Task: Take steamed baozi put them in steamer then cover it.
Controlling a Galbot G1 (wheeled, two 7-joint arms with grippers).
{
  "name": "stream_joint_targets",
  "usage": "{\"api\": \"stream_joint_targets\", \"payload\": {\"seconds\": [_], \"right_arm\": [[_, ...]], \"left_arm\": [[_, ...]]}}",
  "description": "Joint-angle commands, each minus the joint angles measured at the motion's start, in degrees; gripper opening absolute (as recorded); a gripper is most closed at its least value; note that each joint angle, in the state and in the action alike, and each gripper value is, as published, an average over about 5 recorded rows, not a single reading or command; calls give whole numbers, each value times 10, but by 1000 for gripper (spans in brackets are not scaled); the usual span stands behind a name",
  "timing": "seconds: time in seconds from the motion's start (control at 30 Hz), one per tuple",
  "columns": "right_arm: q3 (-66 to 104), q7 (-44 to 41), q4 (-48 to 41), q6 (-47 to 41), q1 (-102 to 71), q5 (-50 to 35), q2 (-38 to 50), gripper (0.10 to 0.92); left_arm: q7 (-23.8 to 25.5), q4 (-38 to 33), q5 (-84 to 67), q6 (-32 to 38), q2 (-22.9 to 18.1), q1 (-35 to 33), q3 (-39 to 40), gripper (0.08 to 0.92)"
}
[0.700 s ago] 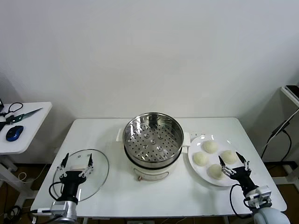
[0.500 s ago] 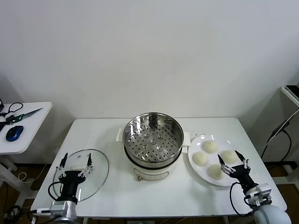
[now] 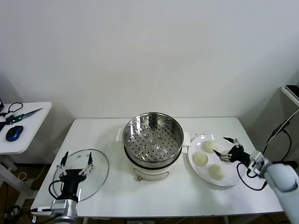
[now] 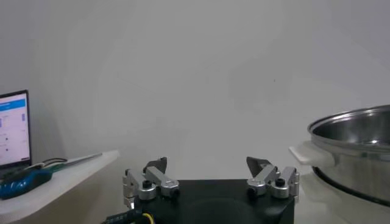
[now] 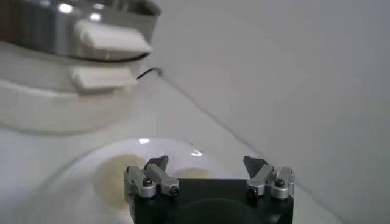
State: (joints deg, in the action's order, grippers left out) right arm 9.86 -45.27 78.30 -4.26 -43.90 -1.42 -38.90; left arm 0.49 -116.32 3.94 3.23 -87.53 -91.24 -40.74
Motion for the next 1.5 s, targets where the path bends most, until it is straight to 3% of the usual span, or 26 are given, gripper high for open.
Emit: {"api": "stream_joint_targets", "payload": {"seconds": [0.03,0.33,0.73,1.5], "right_arm": [[-399,-174,-125,-3,380,90,75,823],[-583,-188,-221,8,501,91,-5,823],[-592,-184,-312,12,493,93,-109,823],[-551,-179,-401,41,465,138,-184,823]], "left_arm": [[-5,3,-5,-3,5,0,-3,823],[-11,5,-13,-9,13,-2,-8,823],[-12,12,-12,-13,16,3,-8,823],[-6,18,-9,-20,23,7,-8,823]]}}
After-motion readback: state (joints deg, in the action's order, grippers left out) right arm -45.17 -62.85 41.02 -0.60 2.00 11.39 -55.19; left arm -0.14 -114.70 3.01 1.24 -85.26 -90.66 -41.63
